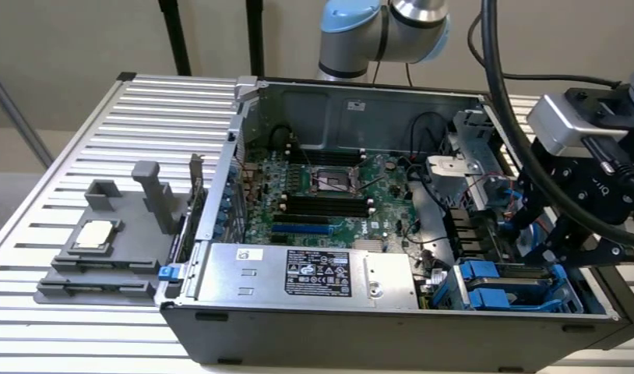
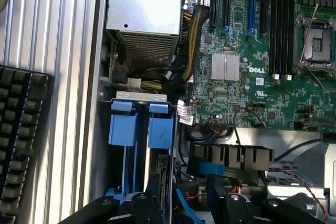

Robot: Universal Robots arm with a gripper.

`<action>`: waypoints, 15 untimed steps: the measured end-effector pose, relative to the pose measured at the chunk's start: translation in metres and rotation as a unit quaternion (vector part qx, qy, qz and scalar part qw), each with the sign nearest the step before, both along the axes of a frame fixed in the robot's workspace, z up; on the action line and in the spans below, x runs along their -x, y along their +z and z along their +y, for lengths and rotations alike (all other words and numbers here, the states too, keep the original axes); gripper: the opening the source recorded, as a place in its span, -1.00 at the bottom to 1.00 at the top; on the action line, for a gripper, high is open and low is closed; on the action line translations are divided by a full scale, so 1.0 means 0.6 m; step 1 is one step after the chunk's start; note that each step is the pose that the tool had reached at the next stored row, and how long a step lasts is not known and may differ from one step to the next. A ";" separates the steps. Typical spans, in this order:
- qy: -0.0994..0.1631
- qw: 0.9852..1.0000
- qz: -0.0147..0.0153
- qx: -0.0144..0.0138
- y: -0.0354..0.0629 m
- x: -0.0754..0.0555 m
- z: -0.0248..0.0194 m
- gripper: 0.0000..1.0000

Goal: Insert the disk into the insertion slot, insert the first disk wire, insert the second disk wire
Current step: 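Insert the first disk wire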

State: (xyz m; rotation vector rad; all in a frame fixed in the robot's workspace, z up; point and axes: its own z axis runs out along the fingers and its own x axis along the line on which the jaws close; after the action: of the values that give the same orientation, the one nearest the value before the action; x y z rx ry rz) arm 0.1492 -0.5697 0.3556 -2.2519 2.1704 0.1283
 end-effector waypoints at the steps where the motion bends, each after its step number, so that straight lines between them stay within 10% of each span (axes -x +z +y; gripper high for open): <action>1: 0.000 1.000 0.001 0.000 0.000 -0.002 -0.0021 -0.03; 9: 0.000 1.000 0.007 -0.003 0.010 -0.005 -0.0304 -0.03; 15: 0.000 1.000 0.014 -0.010 0.006 -0.022 -0.0450 -0.03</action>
State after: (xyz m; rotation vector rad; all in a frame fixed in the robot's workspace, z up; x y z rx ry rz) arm 0.1627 -0.5967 0.3590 -2.2532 2.1724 0.1825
